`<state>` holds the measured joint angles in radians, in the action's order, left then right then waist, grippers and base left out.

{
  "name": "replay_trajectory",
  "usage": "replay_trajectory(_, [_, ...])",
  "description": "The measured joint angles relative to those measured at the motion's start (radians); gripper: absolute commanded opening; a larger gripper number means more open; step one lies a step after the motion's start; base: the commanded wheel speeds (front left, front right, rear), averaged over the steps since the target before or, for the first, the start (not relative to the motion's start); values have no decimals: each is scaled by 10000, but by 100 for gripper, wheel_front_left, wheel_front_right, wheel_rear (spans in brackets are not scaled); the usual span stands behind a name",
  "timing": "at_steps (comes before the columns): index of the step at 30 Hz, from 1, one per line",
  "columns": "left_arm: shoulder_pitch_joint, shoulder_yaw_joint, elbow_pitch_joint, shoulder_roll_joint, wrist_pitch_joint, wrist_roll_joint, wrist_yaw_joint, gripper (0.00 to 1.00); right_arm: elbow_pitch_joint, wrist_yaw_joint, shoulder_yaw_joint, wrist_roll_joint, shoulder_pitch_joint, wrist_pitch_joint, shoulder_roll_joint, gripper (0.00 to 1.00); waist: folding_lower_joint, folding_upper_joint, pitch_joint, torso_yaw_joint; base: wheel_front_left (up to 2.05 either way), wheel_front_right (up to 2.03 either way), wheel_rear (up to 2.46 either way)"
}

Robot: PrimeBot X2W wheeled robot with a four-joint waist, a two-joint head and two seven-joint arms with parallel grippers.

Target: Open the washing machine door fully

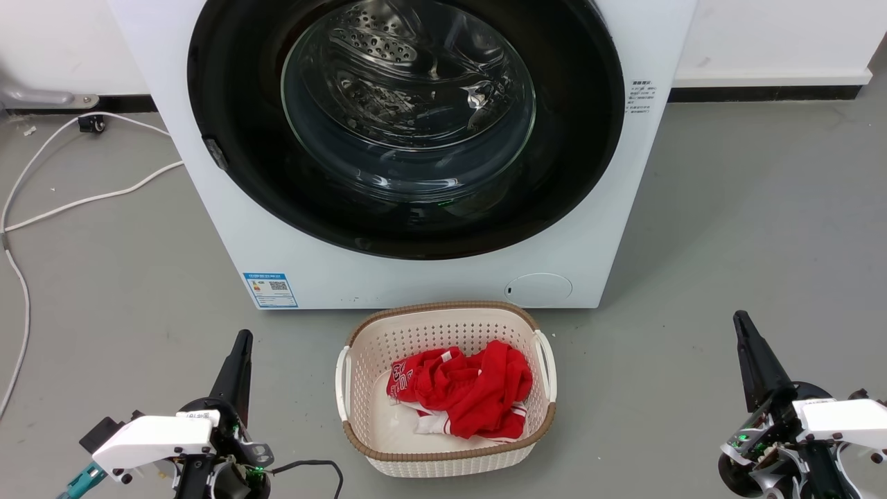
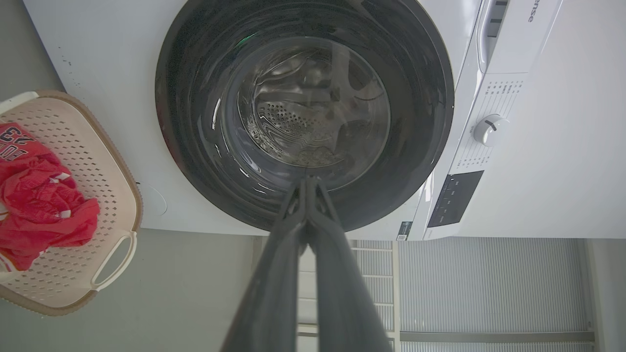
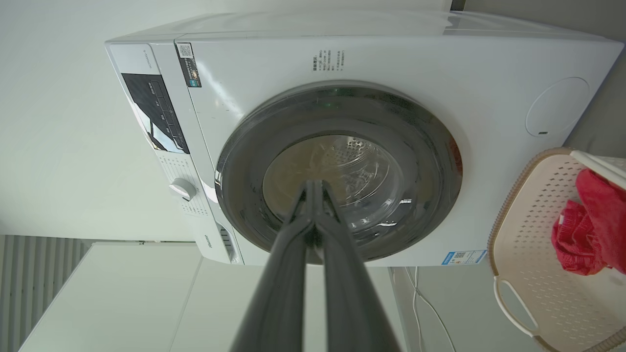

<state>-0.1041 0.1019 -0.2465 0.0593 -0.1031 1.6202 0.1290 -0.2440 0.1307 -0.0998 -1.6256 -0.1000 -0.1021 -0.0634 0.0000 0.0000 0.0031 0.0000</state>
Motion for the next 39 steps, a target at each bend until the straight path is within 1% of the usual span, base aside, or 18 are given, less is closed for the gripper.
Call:
replay_trajectory(10, [-2, 13, 0, -13, -8, -56, 0, 0, -2, 0, -23, 6, -2, -12, 13, 0, 0, 0, 0, 0, 0, 0, 0])
replay_trajectory(11, [5, 12, -17, -19, -6, -58, 0, 100, -15, 0, -25, 4, 10, -10, 17, 100, 0, 0, 0, 0, 0, 0, 0])
replay_trajectory(15, [259, -27, -255, -86, 10, -58, -13, 100, -232, -2, 8, -4, 293, 52, 54, 100, 0, 0, 0, 0, 0, 0, 0])
replay_trajectory(22, [260, -316, -29, -88, 326, -94, -13, 100, 58, -2, 203, -6, 360, 382, 61, 100, 0, 0, 1, 2, 0, 0, 0])
replay_trajectory(26, [239, -445, 176, -79, 554, -313, -13, 100, 203, -2, 240, 194, 399, 568, 63, 100, 0, 0, -2, 14, 0, 0, 0])
replay_trajectory(31, [212, -548, 433, -67, 796, -976, -15, 100, 476, -2, 270, 922, 403, 775, 65, 100, 0, 0, -3, 33, 0, 0, 0])
replay_trajectory(39, [174, -500, 955, -81, 1114, -2704, -15, 100, 1007, -2, 362, 2930, 416, 1103, 73, 100, 0, 0, -7, 53, 0, 0, 0])
